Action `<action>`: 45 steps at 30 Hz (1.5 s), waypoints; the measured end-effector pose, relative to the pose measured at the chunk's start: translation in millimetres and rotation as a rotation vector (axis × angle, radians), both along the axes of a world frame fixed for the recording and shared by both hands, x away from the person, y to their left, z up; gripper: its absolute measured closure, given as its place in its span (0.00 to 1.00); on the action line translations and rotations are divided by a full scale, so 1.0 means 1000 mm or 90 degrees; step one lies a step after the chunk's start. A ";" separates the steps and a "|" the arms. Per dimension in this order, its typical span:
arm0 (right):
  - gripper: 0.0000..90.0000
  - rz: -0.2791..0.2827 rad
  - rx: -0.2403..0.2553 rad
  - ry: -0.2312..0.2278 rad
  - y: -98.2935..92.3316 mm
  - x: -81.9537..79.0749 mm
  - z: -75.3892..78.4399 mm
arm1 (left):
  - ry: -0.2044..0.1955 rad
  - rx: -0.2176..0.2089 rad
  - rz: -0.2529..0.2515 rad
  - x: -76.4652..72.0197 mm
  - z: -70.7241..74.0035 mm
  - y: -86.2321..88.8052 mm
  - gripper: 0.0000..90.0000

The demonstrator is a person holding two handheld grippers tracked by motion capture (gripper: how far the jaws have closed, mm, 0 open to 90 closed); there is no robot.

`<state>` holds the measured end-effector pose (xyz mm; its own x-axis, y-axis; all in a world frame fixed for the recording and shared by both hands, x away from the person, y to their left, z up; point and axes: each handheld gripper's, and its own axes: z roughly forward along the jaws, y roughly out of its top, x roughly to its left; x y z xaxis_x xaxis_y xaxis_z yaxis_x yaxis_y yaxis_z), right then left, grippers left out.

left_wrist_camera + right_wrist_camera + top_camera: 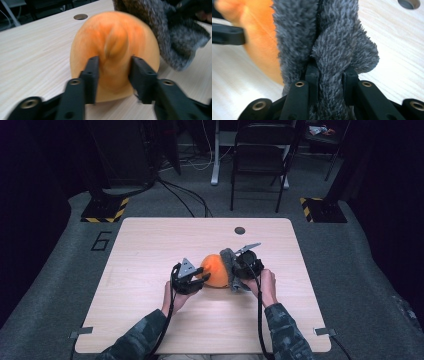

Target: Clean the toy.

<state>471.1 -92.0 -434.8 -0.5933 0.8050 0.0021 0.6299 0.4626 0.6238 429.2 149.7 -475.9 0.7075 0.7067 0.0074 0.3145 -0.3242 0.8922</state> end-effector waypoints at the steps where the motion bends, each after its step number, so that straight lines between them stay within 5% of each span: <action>1: 0.81 -0.002 -0.003 -0.001 -0.002 0.001 0.000 | -0.008 0.020 0.000 0.000 -0.003 -0.002 0.57; 4: 0.81 -0.005 0.003 0.002 -0.006 0.002 -0.002 | -0.009 0.033 0.001 0.003 -0.009 -0.003 0.48; 7: 0.81 -0.004 -0.001 -0.001 -0.006 0.002 -0.003 | -0.024 0.041 0.004 0.004 -0.012 -0.005 0.51; 10: 0.81 -0.002 -0.010 -0.005 -0.003 0.000 -0.001 | -0.038 0.053 -0.003 0.003 -0.015 -0.007 0.74; 17: 0.81 -0.005 -0.010 -0.029 -0.004 -0.003 0.008 | -0.027 0.020 -0.018 0.003 -0.009 -0.002 0.88; 22: 0.81 0.007 0.016 -0.070 -0.001 -0.013 0.030 | 0.014 -0.031 -0.011 0.000 0.006 0.000 0.89; 27: 0.81 0.028 0.029 -0.092 0.013 -0.024 0.043 | 0.025 -0.031 -0.016 -0.002 0.008 -0.005 0.89; 31: 0.81 0.050 -0.039 -0.108 0.031 -0.026 0.032 | 0.029 -0.013 -0.019 -0.001 0.006 -0.005 0.88; 36: 0.81 0.029 -0.045 -0.085 0.023 -0.019 0.020 | 0.030 -0.019 -0.010 0.003 0.002 -0.002 0.87; 37: 0.81 0.013 -0.038 -0.053 0.015 -0.013 0.011 | 0.036 -0.018 -0.012 0.003 0.002 -0.001 0.86; 41: 0.81 -0.008 -0.050 -0.024 0.005 -0.005 -0.004 | 0.036 -0.023 -0.009 0.004 0.001 -0.001 0.86; 45: 0.81 -0.045 -0.068 0.038 -0.008 0.006 -0.025 | 0.037 -0.030 -0.007 0.005 0.000 -0.001 0.86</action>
<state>477.0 -100.0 -459.7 -0.5370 0.8420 -0.0525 0.6977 0.4783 0.5334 433.9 148.6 -475.9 0.7131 0.6979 -0.0670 0.3625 -0.2853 0.8872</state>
